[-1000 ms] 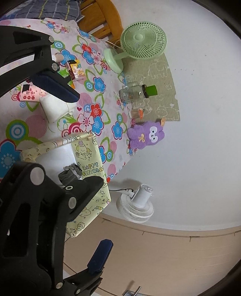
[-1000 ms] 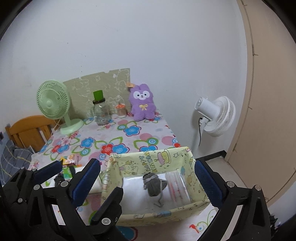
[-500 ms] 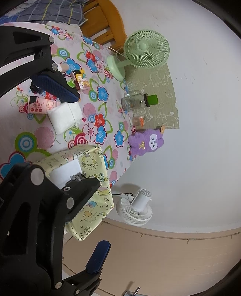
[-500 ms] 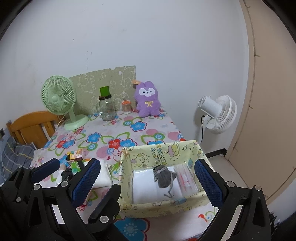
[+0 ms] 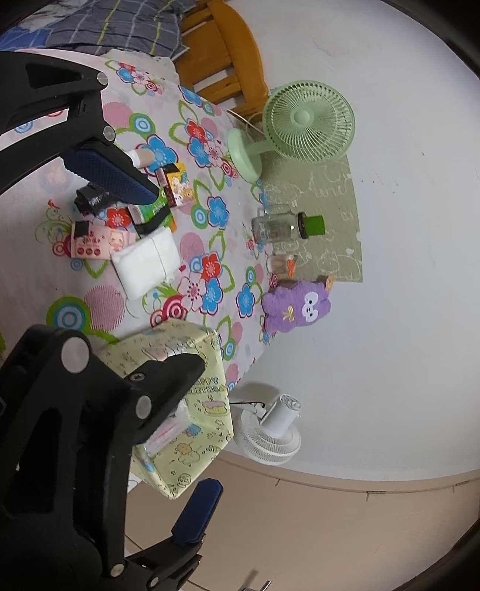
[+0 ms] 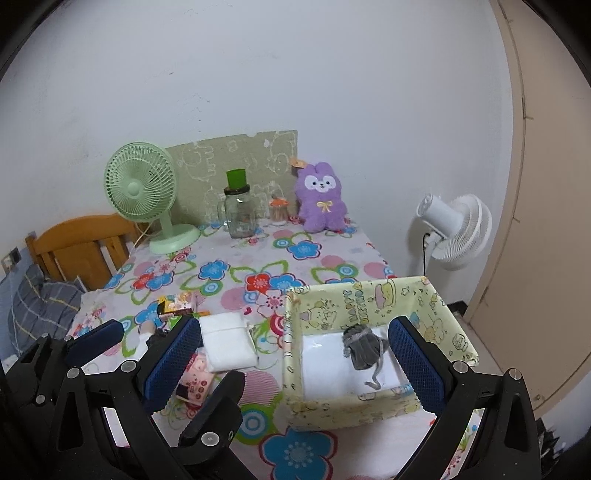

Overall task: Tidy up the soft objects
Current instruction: 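Withdraw both tools from the box back over the table, then lower the right tool onto the white folded cloth and grasp it, then grasp the black crumpled plastic item with the left tool and lift it, then carry the black item in the left tool while the right tool carries the white cloth to the box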

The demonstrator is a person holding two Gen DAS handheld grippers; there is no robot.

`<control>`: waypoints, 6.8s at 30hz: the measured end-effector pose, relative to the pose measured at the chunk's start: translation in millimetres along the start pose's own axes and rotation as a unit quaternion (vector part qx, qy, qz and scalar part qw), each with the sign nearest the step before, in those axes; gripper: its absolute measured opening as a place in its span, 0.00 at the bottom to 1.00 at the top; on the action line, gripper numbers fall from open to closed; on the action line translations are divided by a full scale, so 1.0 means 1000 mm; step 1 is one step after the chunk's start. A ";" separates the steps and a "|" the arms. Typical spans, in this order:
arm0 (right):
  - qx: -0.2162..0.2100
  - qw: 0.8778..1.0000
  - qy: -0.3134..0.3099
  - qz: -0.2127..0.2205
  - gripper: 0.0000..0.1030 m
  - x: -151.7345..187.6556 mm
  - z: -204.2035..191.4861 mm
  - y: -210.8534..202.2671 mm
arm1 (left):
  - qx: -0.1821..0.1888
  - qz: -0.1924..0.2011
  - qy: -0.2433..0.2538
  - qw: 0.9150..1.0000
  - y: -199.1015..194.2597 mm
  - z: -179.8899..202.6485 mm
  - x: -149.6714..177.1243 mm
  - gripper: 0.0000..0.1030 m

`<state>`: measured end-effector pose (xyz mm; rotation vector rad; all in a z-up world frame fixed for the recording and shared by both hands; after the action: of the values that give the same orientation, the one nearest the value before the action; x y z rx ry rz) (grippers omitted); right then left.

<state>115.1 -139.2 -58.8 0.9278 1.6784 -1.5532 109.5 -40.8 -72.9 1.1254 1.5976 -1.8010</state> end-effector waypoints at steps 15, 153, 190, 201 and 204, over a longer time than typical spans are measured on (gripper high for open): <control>-0.028 0.999 -0.026 -0.003 1.00 0.012 -0.040 0.016 | -0.021 -0.003 -0.027 0.999 0.005 -0.040 0.022 1.00; -0.117 0.990 -0.026 -0.073 0.09 0.009 -0.090 0.041 | -0.086 -0.011 -0.101 0.991 0.000 -0.086 0.020 0.23; -0.073 0.997 0.004 -0.036 0.09 -0.032 0.000 0.023 | -0.030 0.013 -0.056 0.998 0.014 -0.001 -0.033 0.23; -0.057 0.998 0.017 -0.026 0.09 -0.039 0.031 0.019 | -0.005 0.018 -0.038 0.999 0.020 0.028 -0.043 0.23; -0.053 0.998 0.021 -0.027 0.09 -0.039 0.039 0.021 | 0.000 0.016 -0.034 0.999 0.023 0.036 -0.044 0.23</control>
<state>153.5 -180.0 -40.0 0.8720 1.8111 -1.4737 142.8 -87.4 -50.5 1.0708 1.5322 -1.7995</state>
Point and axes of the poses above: each gripper's, at about its wrist camera, not at the fingertips, and y roughly the way its jaws point, z to its right, x to its underside, the point moved 6 cm from there along y, roughly the way its jaws point, and after that the axes turned 2 degrees about y, right-handed, at the moved point
